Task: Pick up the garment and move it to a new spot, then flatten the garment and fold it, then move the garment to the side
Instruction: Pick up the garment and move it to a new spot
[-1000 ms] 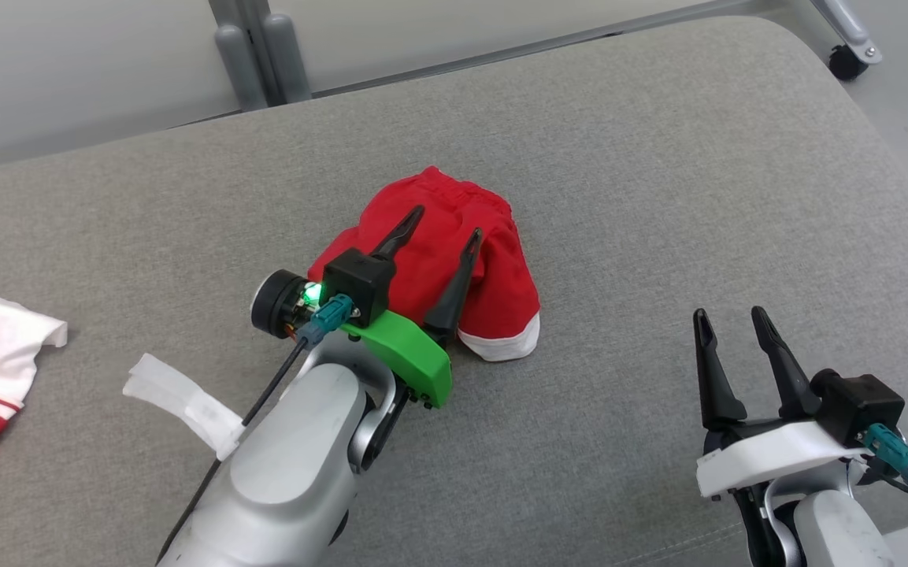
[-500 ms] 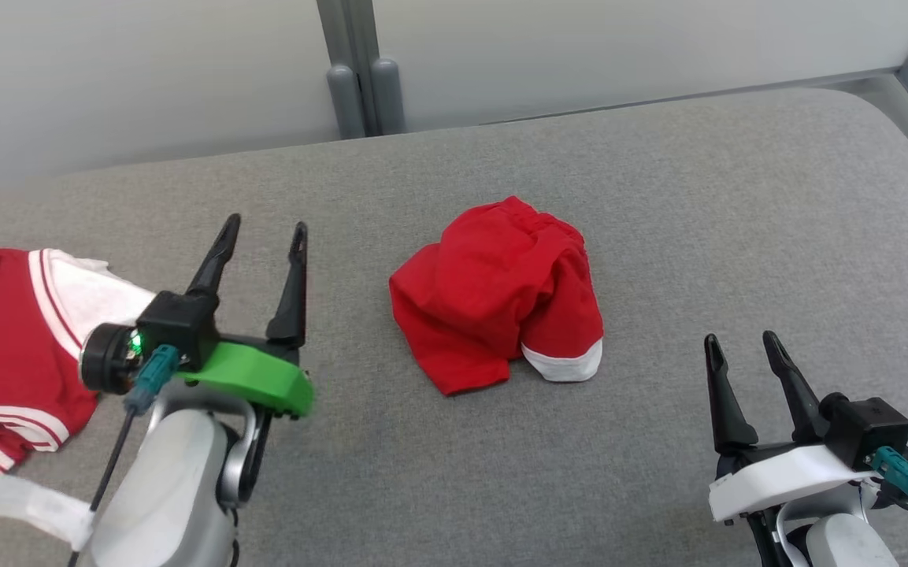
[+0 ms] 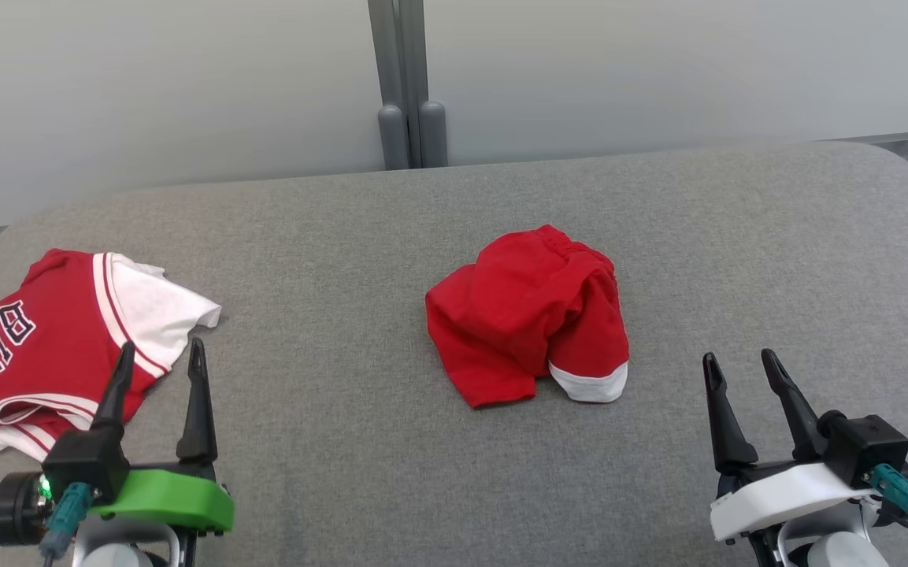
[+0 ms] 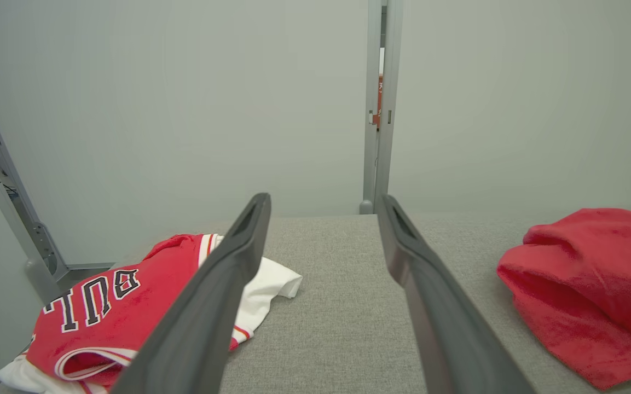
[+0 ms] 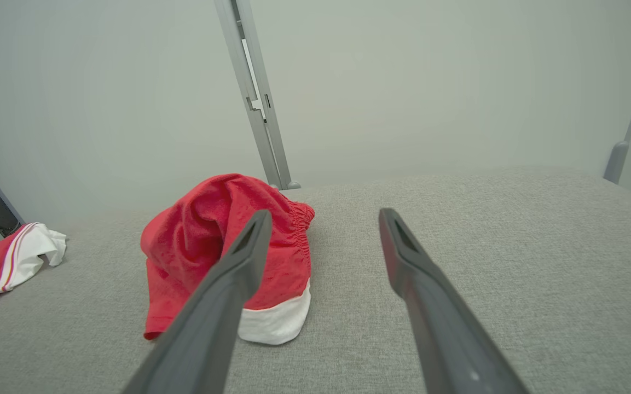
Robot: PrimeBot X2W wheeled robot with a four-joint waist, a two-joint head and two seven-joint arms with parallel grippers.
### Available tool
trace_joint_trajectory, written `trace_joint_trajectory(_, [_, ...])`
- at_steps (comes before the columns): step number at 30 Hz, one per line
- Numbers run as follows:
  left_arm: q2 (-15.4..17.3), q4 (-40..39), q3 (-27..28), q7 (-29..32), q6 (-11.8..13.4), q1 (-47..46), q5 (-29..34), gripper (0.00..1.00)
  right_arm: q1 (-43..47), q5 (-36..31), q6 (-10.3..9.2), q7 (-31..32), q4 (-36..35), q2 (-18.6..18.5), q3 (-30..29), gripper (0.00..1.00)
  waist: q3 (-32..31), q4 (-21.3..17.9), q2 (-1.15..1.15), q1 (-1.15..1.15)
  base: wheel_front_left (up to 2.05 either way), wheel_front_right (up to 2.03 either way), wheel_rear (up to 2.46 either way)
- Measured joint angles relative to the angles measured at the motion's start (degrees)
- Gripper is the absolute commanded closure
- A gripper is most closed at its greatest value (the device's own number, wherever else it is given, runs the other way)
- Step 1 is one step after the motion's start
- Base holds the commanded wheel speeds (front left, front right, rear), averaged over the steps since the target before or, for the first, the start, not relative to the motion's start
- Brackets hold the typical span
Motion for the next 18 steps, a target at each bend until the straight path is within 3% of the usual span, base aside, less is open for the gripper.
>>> trace_joint_trajectory(18, [-4.31,-2.46,6.1,0.0,-6.12,8.87,2.08,0.0,2.71,0.01,0.0,0.0,-0.89,-0.45,-0.93,0.0,-1.64,0.71,0.0,0.0,0.0,0.0,0.0])
